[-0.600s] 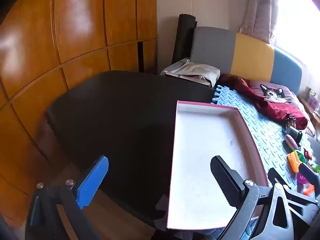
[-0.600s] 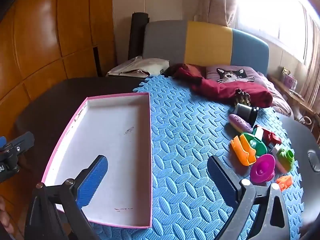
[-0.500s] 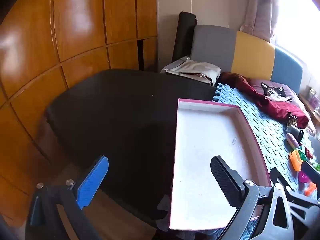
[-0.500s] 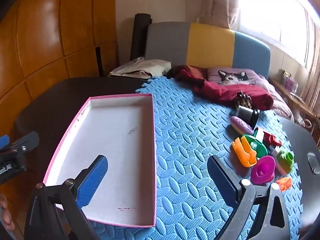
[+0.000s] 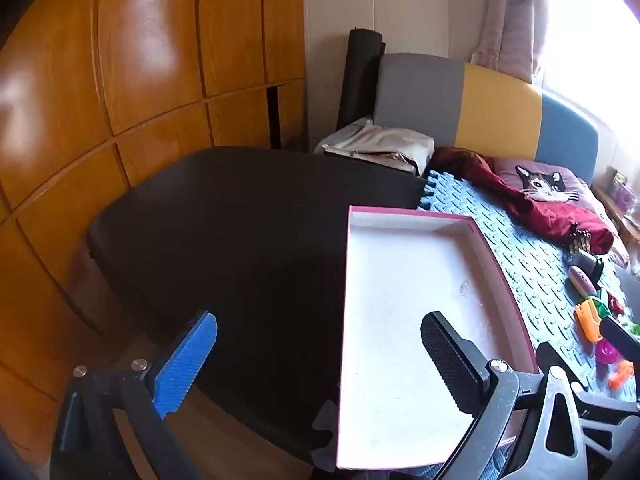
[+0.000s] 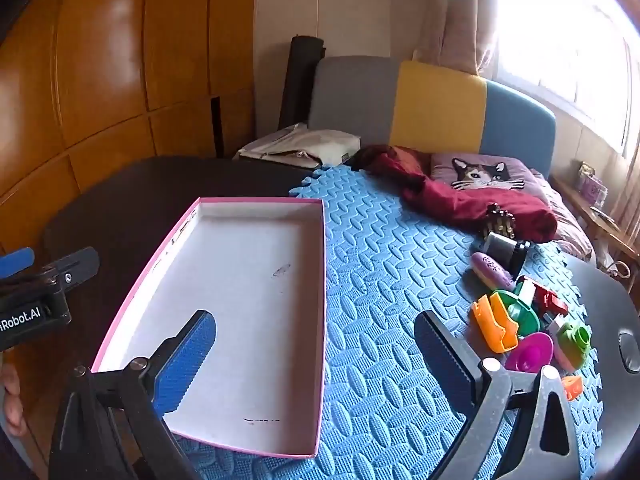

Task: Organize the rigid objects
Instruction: 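Move both tools from the white tray toward the toys on the mat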

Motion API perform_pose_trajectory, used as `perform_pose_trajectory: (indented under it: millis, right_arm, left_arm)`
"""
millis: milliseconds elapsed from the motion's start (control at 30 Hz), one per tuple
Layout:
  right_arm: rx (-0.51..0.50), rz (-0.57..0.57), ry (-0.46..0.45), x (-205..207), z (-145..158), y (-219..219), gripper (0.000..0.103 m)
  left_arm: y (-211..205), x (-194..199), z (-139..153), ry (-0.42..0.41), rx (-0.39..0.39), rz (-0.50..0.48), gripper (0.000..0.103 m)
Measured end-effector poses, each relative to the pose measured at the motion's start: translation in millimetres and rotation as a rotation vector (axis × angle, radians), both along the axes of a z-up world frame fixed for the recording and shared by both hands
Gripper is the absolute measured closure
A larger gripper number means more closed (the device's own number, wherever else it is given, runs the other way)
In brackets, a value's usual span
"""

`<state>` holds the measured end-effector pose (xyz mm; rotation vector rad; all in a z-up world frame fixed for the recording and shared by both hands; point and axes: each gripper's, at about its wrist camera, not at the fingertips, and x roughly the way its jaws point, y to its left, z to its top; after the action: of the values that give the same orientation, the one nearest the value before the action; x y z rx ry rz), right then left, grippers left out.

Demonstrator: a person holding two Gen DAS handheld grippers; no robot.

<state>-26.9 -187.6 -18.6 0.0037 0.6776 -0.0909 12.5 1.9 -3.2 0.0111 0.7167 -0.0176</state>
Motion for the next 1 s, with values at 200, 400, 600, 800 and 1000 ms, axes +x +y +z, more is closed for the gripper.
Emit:
perform_pose_trajectory:
  millis: [200, 400, 600, 800, 1000]
  right_arm:
    - [-0.001, -0.004, 0.013, 2.1, -0.6, -8.9, 0.002]
    - [-0.01, -0.026, 0.001, 1.3, 5.2, -22.9, 0.002]
    - [-0.022, -0.056, 0.001, 3.0, 8.4, -41.4, 0.002]
    - [-0.053, -0.063, 0.006, 3.5, 11.2, -63.4, 0.002]
    - [-0.024, -0.104, 0.006, 1.2, 22.1, -116.8, 0.002]
  left_arm:
    - [-8.5, -0.2, -4.6, 0.006, 0.028, -0.023, 0.0]
    - [-15.3, -2.1, -5.7, 0.009, 0.035, -0.045, 0.0]
    - [-25.2, -4.4, -7.3, 0.017, 0.038, -0.1, 0.0]
    - [-36.9, -2.1, -11.9, 0.052, 0.029, -0.159, 0.0]
    - [-47.6, 0.5, -13.9, 0.092, -0.043, -0.244, 0.0]
